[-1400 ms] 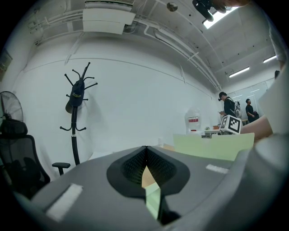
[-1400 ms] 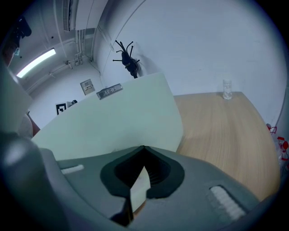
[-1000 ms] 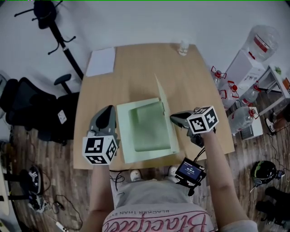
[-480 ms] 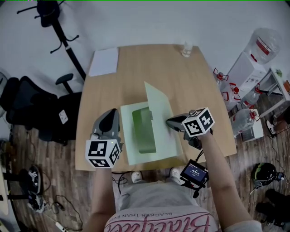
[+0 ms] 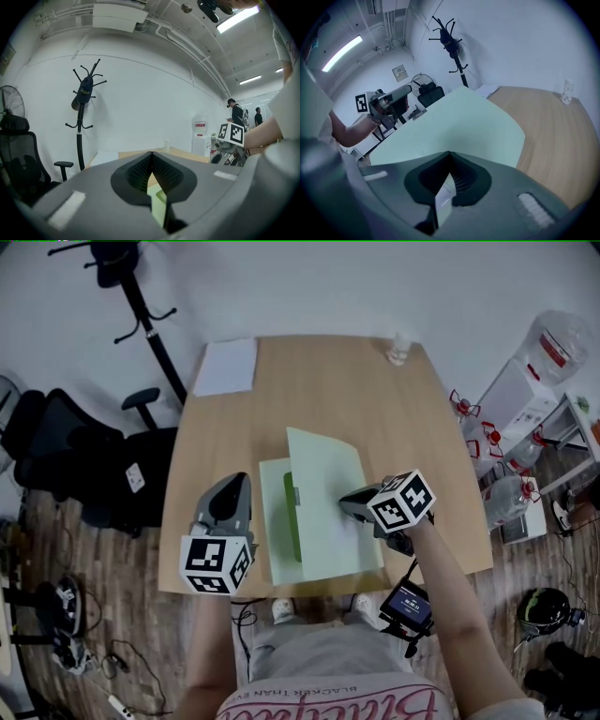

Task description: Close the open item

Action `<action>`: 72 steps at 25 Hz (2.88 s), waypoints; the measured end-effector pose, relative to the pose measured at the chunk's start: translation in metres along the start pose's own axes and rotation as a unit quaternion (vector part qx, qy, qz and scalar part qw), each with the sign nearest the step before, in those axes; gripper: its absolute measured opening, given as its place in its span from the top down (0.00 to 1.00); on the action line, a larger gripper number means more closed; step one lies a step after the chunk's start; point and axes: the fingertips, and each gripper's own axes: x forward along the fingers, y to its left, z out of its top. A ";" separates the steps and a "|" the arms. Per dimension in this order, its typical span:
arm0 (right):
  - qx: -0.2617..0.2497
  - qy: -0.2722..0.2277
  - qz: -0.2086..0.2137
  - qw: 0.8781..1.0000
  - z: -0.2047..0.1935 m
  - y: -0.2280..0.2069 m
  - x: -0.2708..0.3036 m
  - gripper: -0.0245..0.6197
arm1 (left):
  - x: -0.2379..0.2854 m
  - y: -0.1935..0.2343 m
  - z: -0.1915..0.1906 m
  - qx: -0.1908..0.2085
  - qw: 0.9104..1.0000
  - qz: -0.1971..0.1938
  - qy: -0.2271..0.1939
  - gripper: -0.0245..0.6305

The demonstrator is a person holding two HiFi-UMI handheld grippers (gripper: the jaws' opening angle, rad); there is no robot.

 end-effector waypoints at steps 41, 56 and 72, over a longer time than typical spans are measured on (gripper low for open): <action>0.053 0.035 0.008 0.998 -0.021 0.037 0.078 0.96 | -0.006 0.021 -0.044 -0.007 0.997 -0.060 0.041 0.94; 0.004 0.083 0.009 0.996 -0.026 0.063 0.108 0.96 | -0.013 0.025 -0.051 -0.015 0.997 -0.067 0.035 0.94; -0.071 0.207 -0.055 0.974 -0.037 0.062 0.119 0.96 | -0.016 0.024 -0.062 -0.024 0.996 -0.082 0.033 0.94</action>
